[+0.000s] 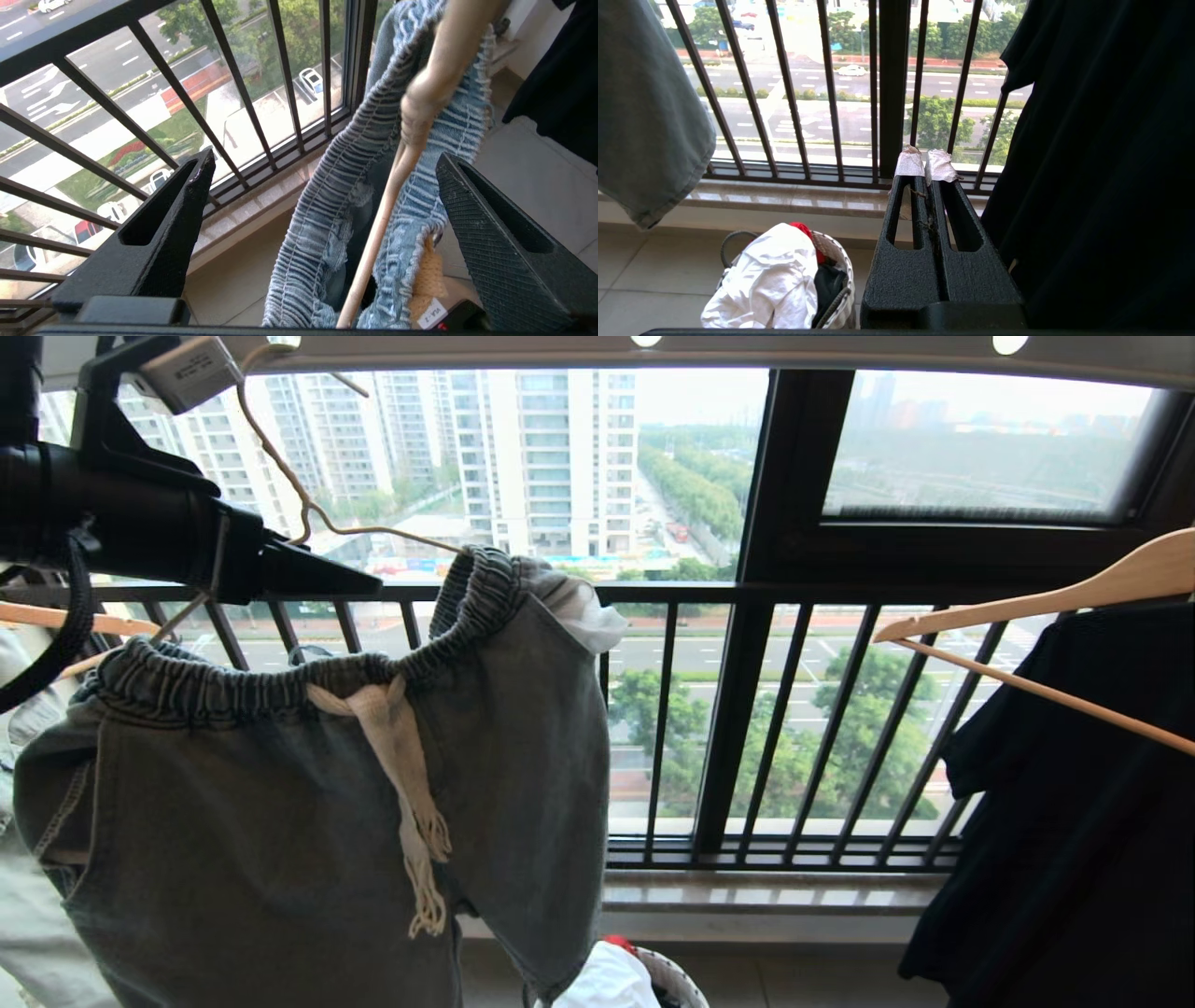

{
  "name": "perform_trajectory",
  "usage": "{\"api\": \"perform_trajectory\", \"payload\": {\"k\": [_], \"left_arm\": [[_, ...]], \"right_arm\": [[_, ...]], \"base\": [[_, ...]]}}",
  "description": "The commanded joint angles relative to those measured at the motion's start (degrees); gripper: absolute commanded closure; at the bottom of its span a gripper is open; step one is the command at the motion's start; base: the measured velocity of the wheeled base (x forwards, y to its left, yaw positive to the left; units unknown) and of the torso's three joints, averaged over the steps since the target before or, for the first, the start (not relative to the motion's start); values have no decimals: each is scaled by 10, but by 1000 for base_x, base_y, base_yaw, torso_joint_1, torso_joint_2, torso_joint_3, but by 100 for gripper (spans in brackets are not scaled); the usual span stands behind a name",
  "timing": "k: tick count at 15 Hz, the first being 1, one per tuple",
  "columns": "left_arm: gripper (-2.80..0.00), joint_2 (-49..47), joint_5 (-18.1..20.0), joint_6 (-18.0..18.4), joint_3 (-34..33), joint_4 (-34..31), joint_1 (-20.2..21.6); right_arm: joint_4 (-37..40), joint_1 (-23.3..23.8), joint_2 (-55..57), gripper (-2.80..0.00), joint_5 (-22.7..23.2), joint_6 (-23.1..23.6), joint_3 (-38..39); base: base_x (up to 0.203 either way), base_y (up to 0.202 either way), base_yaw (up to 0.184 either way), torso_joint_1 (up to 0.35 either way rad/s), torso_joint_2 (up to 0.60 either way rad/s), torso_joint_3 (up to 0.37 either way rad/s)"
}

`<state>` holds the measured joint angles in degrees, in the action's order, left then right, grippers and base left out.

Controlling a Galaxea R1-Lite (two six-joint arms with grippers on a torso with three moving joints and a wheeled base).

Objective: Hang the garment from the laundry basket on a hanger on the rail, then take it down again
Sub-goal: Take the clothes off the clothes rack

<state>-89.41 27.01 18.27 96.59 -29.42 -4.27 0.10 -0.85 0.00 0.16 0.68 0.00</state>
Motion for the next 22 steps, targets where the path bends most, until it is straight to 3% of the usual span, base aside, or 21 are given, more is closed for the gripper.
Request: {"api": "perform_trajectory", "payload": {"k": [1, 2, 3, 5, 22], "left_arm": [[-280, 15, 2, -8, -30, 22, -1], [-280, 21, 3, -9, -34, 23, -1], [0, 29, 7, -10, -36, 23, -1], [0, 41, 22, -10, -38, 23, -1], [0, 116, 10, -25, -58, 20, 1]], "right_arm": [[0, 0, 1, 0, 0, 0, 0], [0, 0, 1, 0, 0, 0, 0], [0, 0, 1, 0, 0, 0, 0], [0, 0, 1, 0, 0, 0, 0], [0, 0, 1, 0, 0, 0, 0]], "base": [[0, 0, 0, 0, 0, 0], [0, 0, 0, 0, 0, 0], [0, 0, 0, 0, 0, 0], [0, 0, 0, 0, 0, 0], [0, 0, 0, 0, 0, 0]]}}
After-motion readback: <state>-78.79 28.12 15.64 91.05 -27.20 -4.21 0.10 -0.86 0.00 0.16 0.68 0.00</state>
